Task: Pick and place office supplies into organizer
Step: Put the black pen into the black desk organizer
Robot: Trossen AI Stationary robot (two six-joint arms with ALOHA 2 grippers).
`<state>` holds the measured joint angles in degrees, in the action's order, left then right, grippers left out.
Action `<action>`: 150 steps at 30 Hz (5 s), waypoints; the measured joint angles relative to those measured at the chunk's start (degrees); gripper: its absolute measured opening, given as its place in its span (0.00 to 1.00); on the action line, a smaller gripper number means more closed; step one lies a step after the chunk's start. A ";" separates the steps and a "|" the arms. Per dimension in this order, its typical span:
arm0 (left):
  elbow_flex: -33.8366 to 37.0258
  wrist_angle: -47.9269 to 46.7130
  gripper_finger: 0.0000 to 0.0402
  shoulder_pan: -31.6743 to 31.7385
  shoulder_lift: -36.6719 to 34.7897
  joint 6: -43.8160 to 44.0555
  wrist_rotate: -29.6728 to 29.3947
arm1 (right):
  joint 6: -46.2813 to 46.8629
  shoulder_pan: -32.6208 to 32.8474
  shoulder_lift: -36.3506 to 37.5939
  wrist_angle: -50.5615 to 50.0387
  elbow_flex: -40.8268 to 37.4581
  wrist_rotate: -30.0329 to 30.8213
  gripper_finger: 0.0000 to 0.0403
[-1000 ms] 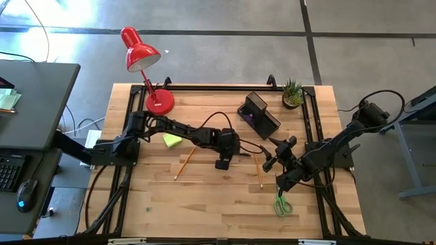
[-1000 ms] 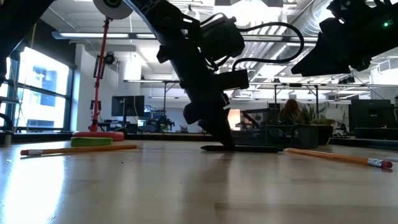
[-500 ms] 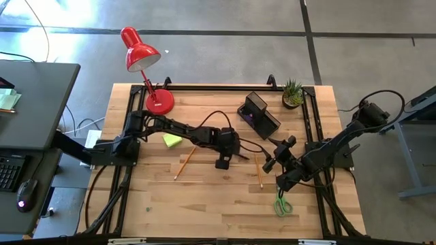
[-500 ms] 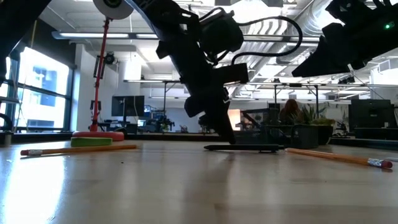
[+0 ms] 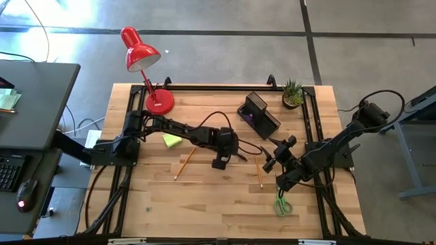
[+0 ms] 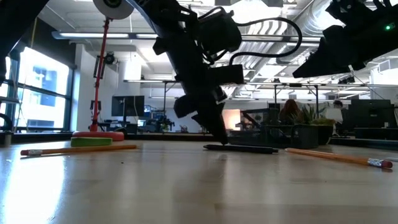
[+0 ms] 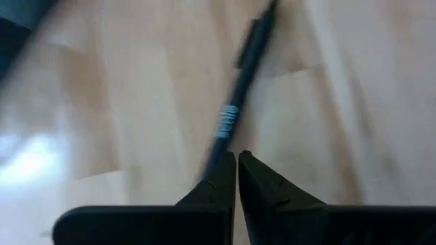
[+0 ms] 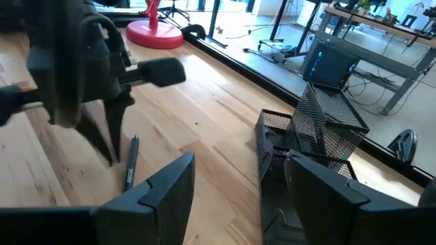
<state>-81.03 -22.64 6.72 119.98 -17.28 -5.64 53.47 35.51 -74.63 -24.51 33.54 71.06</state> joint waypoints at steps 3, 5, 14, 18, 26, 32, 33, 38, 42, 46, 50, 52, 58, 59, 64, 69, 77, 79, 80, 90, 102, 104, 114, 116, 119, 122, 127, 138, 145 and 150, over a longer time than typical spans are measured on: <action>-0.02 0.13 0.02 0.02 0.00 -4.19 -2.68 | 0.04 0.00 0.00 0.00 0.00 0.01 0.55; -0.02 0.12 0.02 0.13 0.00 -7.83 -1.06 | 0.02 0.00 0.00 0.00 0.00 0.24 0.55; -0.24 -1.53 0.02 0.88 0.04 -14.03 2.88 | 0.02 0.00 0.00 1.00 0.02 1.24 0.55; -0.85 -2.82 0.02 1.81 0.87 -13.35 3.39 | 0.02 -0.01 0.00 1.24 0.02 0.18 0.55; -4.25 -3.23 0.24 1.90 1.01 -9.45 4.45 | -0.02 -0.02 0.00 1.05 0.02 -1.06 0.55; -5.40 -3.54 0.44 2.25 1.05 -10.41 4.67 | -0.22 -0.02 0.02 1.10 0.02 -1.07 0.55; -5.40 -3.92 0.46 2.38 1.05 -10.78 5.11 | -0.22 0.00 0.02 1.11 0.02 -1.06 0.55; -5.30 -5.23 0.50 2.67 3.49 -10.78 6.54 | -0.24 -0.02 0.02 1.11 0.02 -1.06 0.55; -5.60 -3.50 0.44 3.41 5.12 -9.12 6.99 | -0.22 -0.36 0.03 1.30 0.02 -1.06 0.55; -5.64 -3.27 0.34 3.76 5.59 -5.56 7.89 | -1.00 -0.97 0.04 1.73 0.03 -1.08 0.55; -5.54 -2.51 0.19 3.72 5.60 -2.18 8.19 | -1.05 -1.24 0.04 1.68 0.04 -1.06 0.55; -5.53 -2.36 0.11 3.74 5.60 -1.44 7.85 | -1.05 -1.20 0.04 1.72 0.04 -1.06 0.55; -5.46 -1.94 0.06 3.78 5.60 0.89 7.82 | -1.05 -1.20 0.04 1.72 0.04 -1.06 0.55; -5.43 -1.84 0.08 3.77 5.53 1.23 7.80 | -1.04 -1.21 0.04 1.70 0.04 -1.06 0.55; -5.31 -1.24 0.08 3.78 5.31 2.74 8.00 | -1.05 -1.20 0.04 1.53 0.04 -1.05 0.55; -5.27 -0.41 0.02 4.25 5.05 2.76 9.39 | 2.86 2.93 1.04 1.66 0.04 7.93 0.55; -5.25 3.63 0.01 6.76 4.64 5.16 20.57 | 4.74 9.92 4.35 0.33 0.04 15.83 0.55; -5.25 3.84 0.01 7.26 4.36 5.34 23.37 | 4.76 10.08 4.35 0.25 0.04 15.85 0.55; -5.25 3.75 0.02 7.58 4.05 5.40 24.69 | 4.81 10.14 4.35 0.30 0.04 16.16 0.55; -3.79 10.12 0.01 11.36 0.66 8.46 38.09 | 17.85 11.38 5.30 -5.40 0.07 18.67 0.55; 17.95 46.65 0.01 13.26 -12.03 18.85 33.19 | 15.02 11.09 5.14 -5.25 0.07 13.24 0.55; 21.88 55.27 0.01 13.12 -13.57 20.53 33.26 | 14.88 10.65 5.14 -4.93 0.07 15.44 0.55; 30.92 76.95 0.02 13.20 -15.07 26.72 33.67 | -5.25 1.03 5.25 2.41 3.10 8.08 0.55; 30.99 76.90 0.02 13.17 -15.07 26.73 33.61 | -13.04 -1.69 5.27 5.20 5.25 5.47 0.55; 30.99 77.14 0.02 13.16 -15.06 26.75 33.63 | -26.43 -6.04 5.31 12.67 7.44 -0.46 0.55; 30.99 77.17 0.03 13.18 -15.08 26.72 33.66 | -39.86 -10.52 5.31 22.70 7.69 -11.45 0.54; 31.73 79.90 0.03 13.20 -15.10 27.12 35.59 | -50.88 -16.03 5.31 33.05 7.69 -22.54 0.55; 36.74 92.74 0.03 13.90 -16.70 29.68 37.59 | -56.36 -22.83 5.29 46.47 7.67 -39.66 0.55; 36.76 94.35 0.03 13.04 -16.70 29.42 38.83 | -55.02 -25.28 5.06 47.04 7.67 -42.92 0.50; 36.76 94.61 0.03 13.11 -16.70 29.69 38.99 | -55.02 -25.50 3.12 48.60 7.65 -47.63 0.44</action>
<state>-44.27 71.97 19.84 103.28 12.41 33.35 -1.55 10.01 -71.51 24.09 41.19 23.43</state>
